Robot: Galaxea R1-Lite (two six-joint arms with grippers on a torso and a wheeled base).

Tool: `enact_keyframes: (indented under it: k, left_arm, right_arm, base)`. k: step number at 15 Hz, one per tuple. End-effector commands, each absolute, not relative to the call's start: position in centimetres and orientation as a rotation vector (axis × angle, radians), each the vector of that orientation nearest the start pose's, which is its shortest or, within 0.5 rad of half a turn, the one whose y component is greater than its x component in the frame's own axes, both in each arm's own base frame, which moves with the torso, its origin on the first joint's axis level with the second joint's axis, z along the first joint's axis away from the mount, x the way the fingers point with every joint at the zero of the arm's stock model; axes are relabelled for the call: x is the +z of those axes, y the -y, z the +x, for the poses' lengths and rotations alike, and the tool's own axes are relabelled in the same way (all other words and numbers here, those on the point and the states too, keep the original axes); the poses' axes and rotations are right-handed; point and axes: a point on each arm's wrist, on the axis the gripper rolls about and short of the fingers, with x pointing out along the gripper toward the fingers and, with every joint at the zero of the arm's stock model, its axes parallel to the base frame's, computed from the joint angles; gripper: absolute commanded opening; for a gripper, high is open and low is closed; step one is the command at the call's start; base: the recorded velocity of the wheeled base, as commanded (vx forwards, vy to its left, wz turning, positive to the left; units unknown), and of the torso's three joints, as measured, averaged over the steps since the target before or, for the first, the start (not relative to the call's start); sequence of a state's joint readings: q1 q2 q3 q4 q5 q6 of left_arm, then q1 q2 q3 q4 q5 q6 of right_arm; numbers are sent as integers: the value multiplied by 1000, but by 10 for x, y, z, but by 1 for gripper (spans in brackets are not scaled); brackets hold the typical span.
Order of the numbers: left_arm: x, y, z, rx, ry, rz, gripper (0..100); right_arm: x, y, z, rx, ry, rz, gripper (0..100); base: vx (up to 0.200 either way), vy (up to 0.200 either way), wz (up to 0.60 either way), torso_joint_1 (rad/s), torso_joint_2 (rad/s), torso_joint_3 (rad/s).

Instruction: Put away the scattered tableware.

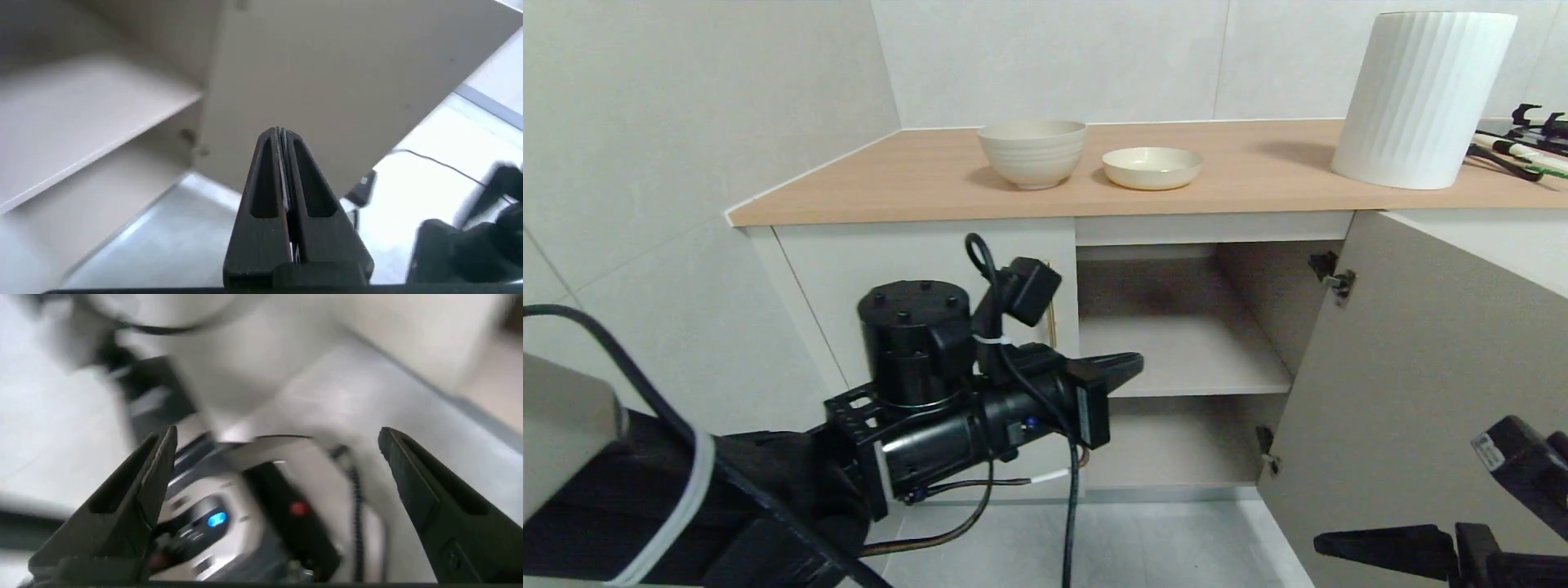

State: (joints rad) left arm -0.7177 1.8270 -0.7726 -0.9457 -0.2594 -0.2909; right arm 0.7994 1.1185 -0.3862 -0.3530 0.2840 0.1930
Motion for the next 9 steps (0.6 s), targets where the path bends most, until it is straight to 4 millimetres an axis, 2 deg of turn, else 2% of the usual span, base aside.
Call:
enact_keyframes:
  k: [1,2,4,5,6,9]
  left_arm:
    - [183,172,229,-867,-202,-258,0]
    - [190,146,222,-805,-171,-265,0]
    - [202,114,216,-711,-149,-274,0]
    - [205,106,214,-684,-150,-274,0]
    - [212,91,208,-631,-163,-275,0]
    - [225,77,203,-578,-182,-278,0]
  right_arm:
    - [172,-121,120,935,-517,68,100]
    - [176,-124,147,801,-508,72,100]
    - [186,-135,168,762,-469,77,100]
    - [190,-138,173,764,-457,77,100]
    - [201,-150,187,768,-427,82,100]
    - [210,-165,223,738,-404,80,100]
  base:
    - [0,0,0,0,0,0]
    - [0,0,0,0,0,0]
    - [0,0,0,0,0,0]
    - [0,0,0,0,0,0]
    - [0,0,0,0,0,0]
    - [0,0,0,0,0,0]
